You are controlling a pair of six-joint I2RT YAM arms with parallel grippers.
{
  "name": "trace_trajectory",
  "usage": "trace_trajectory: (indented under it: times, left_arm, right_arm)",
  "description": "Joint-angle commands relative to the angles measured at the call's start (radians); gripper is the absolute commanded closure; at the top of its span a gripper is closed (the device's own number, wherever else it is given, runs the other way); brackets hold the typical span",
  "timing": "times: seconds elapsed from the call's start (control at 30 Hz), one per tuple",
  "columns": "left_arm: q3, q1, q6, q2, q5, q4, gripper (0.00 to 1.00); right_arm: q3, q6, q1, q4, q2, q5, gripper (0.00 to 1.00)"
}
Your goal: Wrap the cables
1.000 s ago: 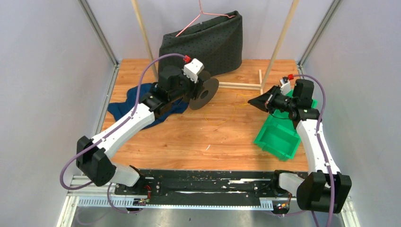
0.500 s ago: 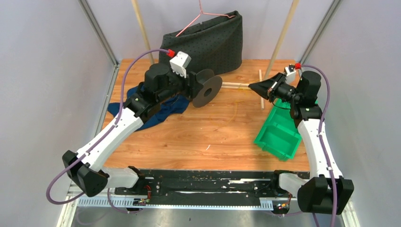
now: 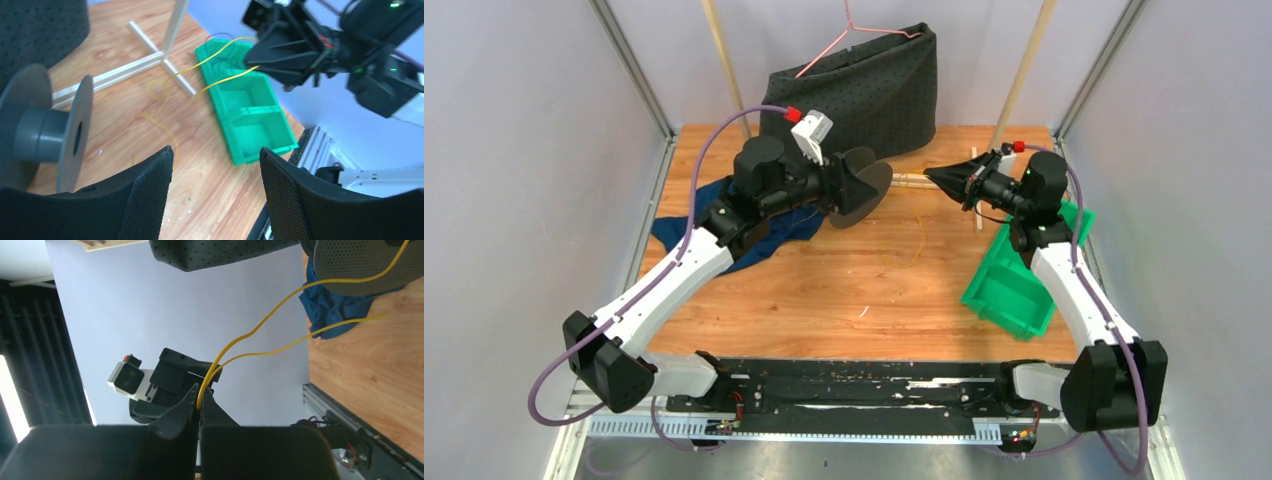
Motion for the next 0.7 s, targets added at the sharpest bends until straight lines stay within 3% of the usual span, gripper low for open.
trace_trajectory:
  times: [0.0,0.4,0.67]
  left_arm:
    - [-0.053,-0.007,-0.027,0.019,0.118,0.183,0.32]
    - [-0.087,-0.031,0.105,0.083,0.044,0.265,0.27]
    - [-0.034,-0.031,0.140,0.175,-0.036,0.262,0.37]
  right_arm:
    - [0.003,0.134,0.050,0.123,0.036,0.000,0.99]
    - [0.015,0.284,0.124,0.258,0.146,-0.018,0.99]
    - [0.013,0.322,0.130,0.305,0.179,-0.027,0.99]
